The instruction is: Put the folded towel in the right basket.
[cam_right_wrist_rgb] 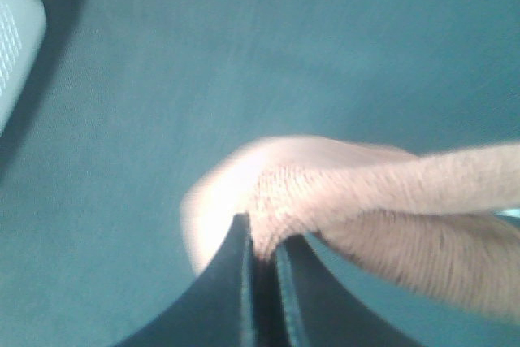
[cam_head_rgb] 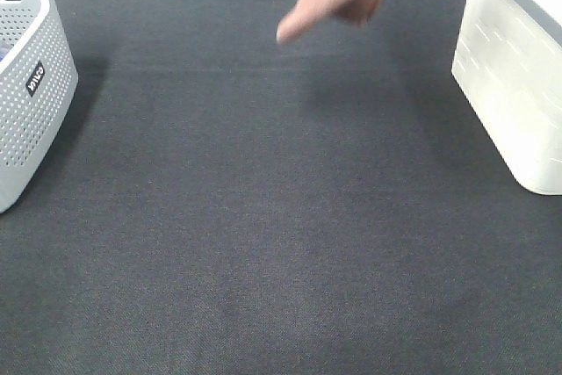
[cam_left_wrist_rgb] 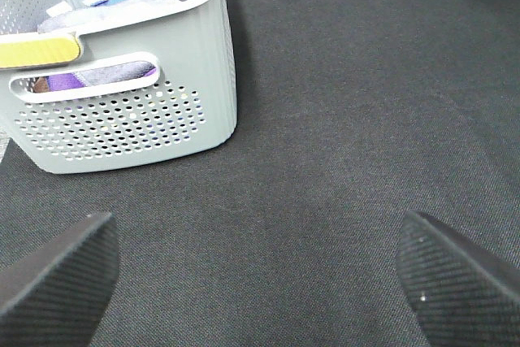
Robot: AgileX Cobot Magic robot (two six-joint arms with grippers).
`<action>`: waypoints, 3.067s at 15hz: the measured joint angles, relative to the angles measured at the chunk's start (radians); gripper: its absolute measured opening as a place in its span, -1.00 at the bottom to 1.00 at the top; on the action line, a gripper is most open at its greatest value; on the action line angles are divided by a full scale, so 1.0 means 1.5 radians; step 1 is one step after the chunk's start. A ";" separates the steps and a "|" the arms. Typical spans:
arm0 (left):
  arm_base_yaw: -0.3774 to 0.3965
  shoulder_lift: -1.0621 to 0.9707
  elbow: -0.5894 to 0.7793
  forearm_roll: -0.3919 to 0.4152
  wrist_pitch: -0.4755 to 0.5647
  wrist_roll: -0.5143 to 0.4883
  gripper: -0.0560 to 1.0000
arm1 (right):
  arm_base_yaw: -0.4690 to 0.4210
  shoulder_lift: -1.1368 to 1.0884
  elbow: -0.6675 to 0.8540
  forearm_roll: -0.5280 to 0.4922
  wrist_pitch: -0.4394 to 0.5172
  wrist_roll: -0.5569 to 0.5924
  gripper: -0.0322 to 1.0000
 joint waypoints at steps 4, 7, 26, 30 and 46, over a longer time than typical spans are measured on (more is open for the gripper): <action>0.000 0.000 0.000 0.000 0.000 0.000 0.77 | -0.006 -0.091 0.000 -0.141 0.001 0.009 -0.94; 0.000 0.000 0.000 0.000 0.000 0.000 0.77 | -0.083 -0.109 0.000 -0.134 0.001 0.009 -0.94; 0.000 0.000 0.000 0.000 0.000 0.000 0.77 | -0.333 -0.099 0.266 -0.065 0.005 0.011 0.76; 0.000 0.000 0.000 0.000 0.000 0.000 0.77 | -0.252 -0.142 0.266 -0.061 0.005 -0.007 0.81; 0.000 0.000 0.000 0.000 0.000 0.000 0.77 | -0.100 -0.602 0.843 -0.133 0.003 -0.002 0.82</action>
